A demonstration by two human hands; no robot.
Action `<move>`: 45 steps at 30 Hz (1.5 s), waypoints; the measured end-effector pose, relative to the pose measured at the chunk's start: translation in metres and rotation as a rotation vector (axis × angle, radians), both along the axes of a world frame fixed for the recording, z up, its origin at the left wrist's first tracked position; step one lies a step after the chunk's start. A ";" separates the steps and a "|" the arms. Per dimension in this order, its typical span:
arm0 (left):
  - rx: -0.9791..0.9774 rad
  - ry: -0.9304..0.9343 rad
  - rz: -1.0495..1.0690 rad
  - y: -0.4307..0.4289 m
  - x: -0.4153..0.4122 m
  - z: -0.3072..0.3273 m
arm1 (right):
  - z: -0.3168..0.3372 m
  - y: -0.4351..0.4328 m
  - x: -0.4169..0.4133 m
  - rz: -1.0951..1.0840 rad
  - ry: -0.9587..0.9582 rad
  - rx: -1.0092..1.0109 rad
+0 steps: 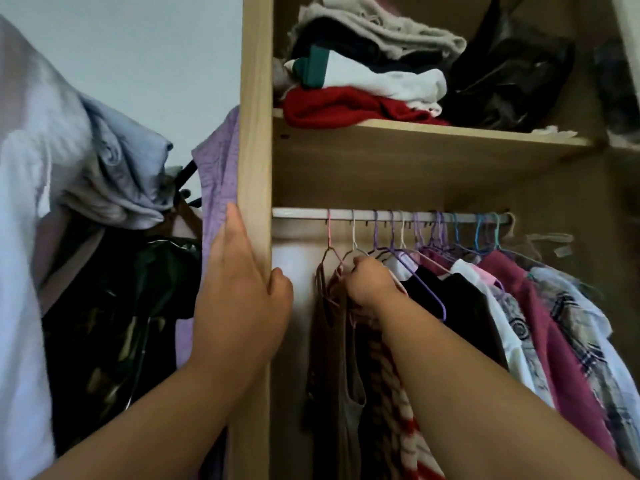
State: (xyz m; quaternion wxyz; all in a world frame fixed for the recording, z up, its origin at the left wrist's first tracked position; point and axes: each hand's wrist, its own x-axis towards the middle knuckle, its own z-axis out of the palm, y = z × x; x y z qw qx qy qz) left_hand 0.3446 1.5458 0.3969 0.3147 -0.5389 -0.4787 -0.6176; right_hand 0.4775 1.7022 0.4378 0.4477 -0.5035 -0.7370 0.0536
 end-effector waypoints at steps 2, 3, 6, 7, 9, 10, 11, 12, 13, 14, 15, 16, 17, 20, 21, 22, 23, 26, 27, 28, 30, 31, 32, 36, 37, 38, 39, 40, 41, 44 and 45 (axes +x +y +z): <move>0.022 0.001 0.016 0.001 0.001 -0.001 | 0.008 0.009 0.000 -0.042 0.022 -0.045; 0.029 0.001 0.028 0.001 0.002 -0.001 | 0.010 0.013 0.001 -0.051 0.016 -0.053; 0.040 0.009 0.049 0.002 0.002 -0.001 | 0.010 0.021 0.003 -0.068 0.053 -0.063; 0.043 0.016 0.050 0.002 0.001 -0.001 | 0.010 0.022 0.005 -0.060 0.075 -0.049; 0.047 0.030 0.052 0.004 0.000 -0.001 | 0.009 0.021 0.009 -0.047 0.118 -0.008; 0.048 0.031 0.056 0.004 0.000 -0.002 | 0.010 0.019 0.012 -0.058 0.119 0.007; 0.049 0.029 0.060 0.004 0.000 -0.002 | 0.012 0.017 0.015 -0.079 0.104 0.028; 0.049 0.027 0.065 0.004 0.000 -0.002 | 0.014 0.014 0.017 -0.101 0.083 0.051; 0.050 0.026 0.069 0.003 0.001 -0.003 | 0.017 0.010 0.019 -0.109 0.081 0.080; 0.049 0.023 0.070 0.003 0.001 -0.003 | 0.019 0.006 0.023 -0.098 0.099 0.106; 0.044 0.018 0.067 0.002 0.001 -0.003 | 0.019 0.002 0.027 -0.075 0.122 0.128; 0.033 0.010 0.060 0.001 0.002 -0.003 | 0.019 -0.003 0.032 -0.062 0.135 0.144; 0.018 0.000 0.055 0.000 0.002 -0.003 | 0.016 -0.009 0.038 -0.056 0.132 0.160; -0.027 -0.017 0.049 -0.006 0.006 -0.002 | 0.003 -0.031 0.065 -0.059 0.090 0.188; -0.047 -0.024 0.043 -0.009 0.007 -0.002 | -0.004 -0.040 0.077 -0.068 0.089 0.200; -0.067 -0.034 0.035 -0.011 0.008 -0.001 | -0.010 -0.049 0.088 -0.077 0.089 0.215; -0.089 -0.040 0.038 -0.014 0.009 -0.002 | -0.016 -0.059 0.101 -0.086 0.090 0.226; -0.095 0.040 0.130 -0.018 0.023 -0.010 | -0.037 -0.091 0.142 -0.078 0.098 0.242; -0.080 0.104 0.124 -0.019 0.033 -0.016 | -0.044 -0.104 0.155 -0.073 0.097 0.232; -0.073 0.175 0.076 -0.018 0.045 -0.024 | -0.052 -0.117 0.167 -0.062 0.106 0.202; -0.094 0.313 -0.104 -0.012 0.069 -0.043 | -0.069 -0.148 0.189 0.007 0.145 0.111; -0.131 0.363 -0.202 -0.007 0.080 -0.055 | -0.079 -0.164 0.198 0.033 0.163 0.069; -0.186 0.396 -0.280 -0.001 0.087 -0.066 | -0.089 -0.180 0.207 0.035 0.162 0.036; -0.429 0.348 -0.506 0.028 0.102 -0.120 | -0.129 -0.256 0.225 -0.048 0.112 -0.091; -0.477 0.306 -0.573 0.031 0.103 -0.135 | -0.140 -0.275 0.225 -0.088 0.124 -0.123; -0.519 0.282 -0.629 0.032 0.105 -0.150 | -0.150 -0.296 0.224 -0.145 0.151 -0.144; -0.544 0.276 -0.662 0.032 0.107 -0.167 | -0.159 -0.317 0.221 -0.210 0.170 -0.161; -0.559 0.284 -0.680 0.033 0.108 -0.181 | -0.168 -0.336 0.218 -0.265 0.187 -0.176; -0.566 0.304 -0.724 0.032 0.110 -0.195 | -0.178 -0.358 0.213 -0.330 0.200 -0.189; -0.596 0.362 -0.963 0.025 0.115 -0.233 | -0.205 -0.422 0.185 -0.517 0.217 -0.239; -0.626 0.397 -1.020 0.022 0.118 -0.242 | -0.213 -0.440 0.174 -0.576 0.206 -0.256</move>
